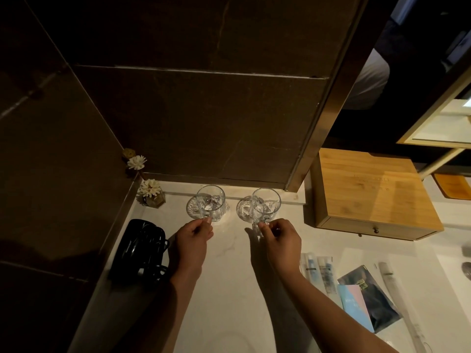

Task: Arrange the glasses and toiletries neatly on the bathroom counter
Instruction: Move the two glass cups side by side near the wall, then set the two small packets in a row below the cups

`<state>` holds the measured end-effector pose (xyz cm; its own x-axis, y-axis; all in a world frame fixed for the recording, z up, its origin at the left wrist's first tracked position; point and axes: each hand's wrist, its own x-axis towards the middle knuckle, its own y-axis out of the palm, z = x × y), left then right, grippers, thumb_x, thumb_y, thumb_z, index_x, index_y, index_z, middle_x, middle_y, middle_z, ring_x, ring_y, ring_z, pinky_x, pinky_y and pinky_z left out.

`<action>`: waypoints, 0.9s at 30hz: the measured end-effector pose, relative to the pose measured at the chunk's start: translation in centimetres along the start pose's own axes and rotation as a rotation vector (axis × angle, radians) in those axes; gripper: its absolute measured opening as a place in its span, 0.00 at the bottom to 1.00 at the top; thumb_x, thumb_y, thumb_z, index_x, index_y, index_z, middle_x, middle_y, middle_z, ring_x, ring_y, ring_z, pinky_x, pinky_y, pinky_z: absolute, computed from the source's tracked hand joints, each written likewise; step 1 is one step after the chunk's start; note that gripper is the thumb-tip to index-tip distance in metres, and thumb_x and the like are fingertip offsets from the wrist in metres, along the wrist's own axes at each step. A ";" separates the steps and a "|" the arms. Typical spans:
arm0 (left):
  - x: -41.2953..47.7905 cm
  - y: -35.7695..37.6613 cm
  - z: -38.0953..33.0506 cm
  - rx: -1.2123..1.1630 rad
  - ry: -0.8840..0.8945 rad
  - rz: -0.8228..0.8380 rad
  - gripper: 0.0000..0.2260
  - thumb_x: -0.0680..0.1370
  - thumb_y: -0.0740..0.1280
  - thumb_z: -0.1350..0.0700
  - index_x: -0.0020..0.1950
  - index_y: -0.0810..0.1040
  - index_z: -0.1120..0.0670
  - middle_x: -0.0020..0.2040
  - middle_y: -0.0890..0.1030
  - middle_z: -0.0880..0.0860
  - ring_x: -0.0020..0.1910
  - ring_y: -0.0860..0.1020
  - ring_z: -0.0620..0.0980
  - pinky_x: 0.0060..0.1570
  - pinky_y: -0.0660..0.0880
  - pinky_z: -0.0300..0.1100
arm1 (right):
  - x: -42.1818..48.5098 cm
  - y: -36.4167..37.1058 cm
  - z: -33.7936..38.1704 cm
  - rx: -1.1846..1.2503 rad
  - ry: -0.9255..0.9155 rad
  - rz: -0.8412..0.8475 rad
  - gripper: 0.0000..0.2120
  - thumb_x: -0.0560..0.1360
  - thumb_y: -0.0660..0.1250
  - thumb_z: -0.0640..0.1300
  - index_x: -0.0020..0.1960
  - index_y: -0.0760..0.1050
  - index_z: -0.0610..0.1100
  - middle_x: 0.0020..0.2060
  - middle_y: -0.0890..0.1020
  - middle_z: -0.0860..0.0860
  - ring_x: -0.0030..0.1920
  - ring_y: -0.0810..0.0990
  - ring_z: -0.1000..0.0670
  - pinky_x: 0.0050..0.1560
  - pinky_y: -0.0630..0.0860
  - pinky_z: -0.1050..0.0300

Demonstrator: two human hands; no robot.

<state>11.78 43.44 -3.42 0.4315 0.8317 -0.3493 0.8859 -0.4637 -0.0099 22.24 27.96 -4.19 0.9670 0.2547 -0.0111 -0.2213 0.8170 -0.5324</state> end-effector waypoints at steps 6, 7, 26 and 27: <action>-0.2 0.0 -0.1 0.020 0.003 -0.015 0.10 0.78 0.68 0.57 0.55 0.82 0.61 0.49 0.84 0.56 0.51 0.84 0.53 0.49 0.82 0.44 | 0.1 -0.2 -0.2 0.009 0.006 0.037 0.10 0.75 0.71 0.52 0.40 0.77 0.46 0.38 0.81 0.50 0.38 0.79 0.52 0.37 0.73 0.62; -0.2 0.0 -0.1 0.013 -0.001 -0.008 0.09 0.78 0.68 0.58 0.54 0.82 0.61 0.49 0.84 0.55 0.51 0.83 0.54 0.49 0.81 0.44 | 0.1 -0.3 -0.3 0.009 0.006 0.043 0.10 0.75 0.71 0.52 0.41 0.78 0.46 0.38 0.81 0.50 0.38 0.79 0.53 0.37 0.73 0.62; -9.6 -0.5 4.1 0.243 -0.030 0.170 0.06 0.75 0.70 0.58 0.48 0.81 0.47 0.49 0.84 0.56 0.44 0.83 0.52 0.53 0.81 0.53 | -5.7 -13.7 -4.4 -0.061 -0.028 0.054 0.03 0.78 0.67 0.45 0.51 0.79 0.49 0.44 0.82 0.55 0.46 0.80 0.58 0.48 0.76 0.64; -11.0 0.1 4.5 0.326 -0.029 0.250 0.06 0.73 0.70 0.54 0.47 0.82 0.45 0.47 0.84 0.53 0.44 0.84 0.51 0.54 0.81 0.55 | -6.0 -15.0 -5.3 -0.068 -0.012 0.040 0.03 0.78 0.67 0.45 0.50 0.79 0.49 0.44 0.82 0.55 0.46 0.79 0.59 0.48 0.76 0.64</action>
<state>6.34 32.83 -3.82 0.6178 0.6742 -0.4047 0.6518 -0.7270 -0.2161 20.44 11.48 -0.59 0.9558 0.2932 -0.0236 -0.2504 0.7690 -0.5882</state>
